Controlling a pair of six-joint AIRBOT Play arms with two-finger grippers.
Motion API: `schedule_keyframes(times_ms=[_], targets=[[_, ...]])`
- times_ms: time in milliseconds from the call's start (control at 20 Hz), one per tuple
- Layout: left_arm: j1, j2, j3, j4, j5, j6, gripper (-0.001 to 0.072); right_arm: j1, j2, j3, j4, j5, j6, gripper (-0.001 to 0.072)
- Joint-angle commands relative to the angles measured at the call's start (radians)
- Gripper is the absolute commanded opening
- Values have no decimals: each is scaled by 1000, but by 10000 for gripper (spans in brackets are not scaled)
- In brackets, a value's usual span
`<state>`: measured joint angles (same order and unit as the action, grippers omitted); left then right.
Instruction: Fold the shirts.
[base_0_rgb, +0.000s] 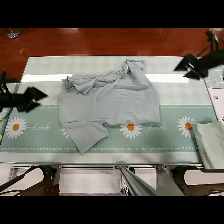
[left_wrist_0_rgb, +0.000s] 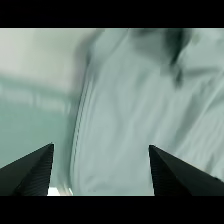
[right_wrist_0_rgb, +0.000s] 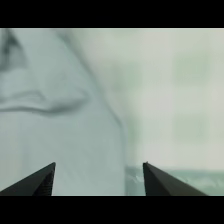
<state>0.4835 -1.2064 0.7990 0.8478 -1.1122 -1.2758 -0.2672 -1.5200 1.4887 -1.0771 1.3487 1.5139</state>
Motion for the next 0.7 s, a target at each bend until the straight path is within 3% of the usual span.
schedule_keyframes(times_ms=[0,150,350,550,600,650], targets=[[71,-3,-232,-103,-77,56,701,-72,246,-492,100,-192,-58,624],[71,-3,-314,-179,-24,98,701,-74,362,-743,275,-264,-168,624],[36,-6,-317,-181,17,105,700,-71,380,-815,282,-235,-192,624],[-145,-42,-312,-223,100,112,688,-13,361,-832,278,-237,-183,624],[-178,-49,-304,-245,117,112,490,20,343,-832,269,-231,-170,624],[-196,-51,-293,-252,118,116,6,53,323,-832,245,-230,-142,624]])
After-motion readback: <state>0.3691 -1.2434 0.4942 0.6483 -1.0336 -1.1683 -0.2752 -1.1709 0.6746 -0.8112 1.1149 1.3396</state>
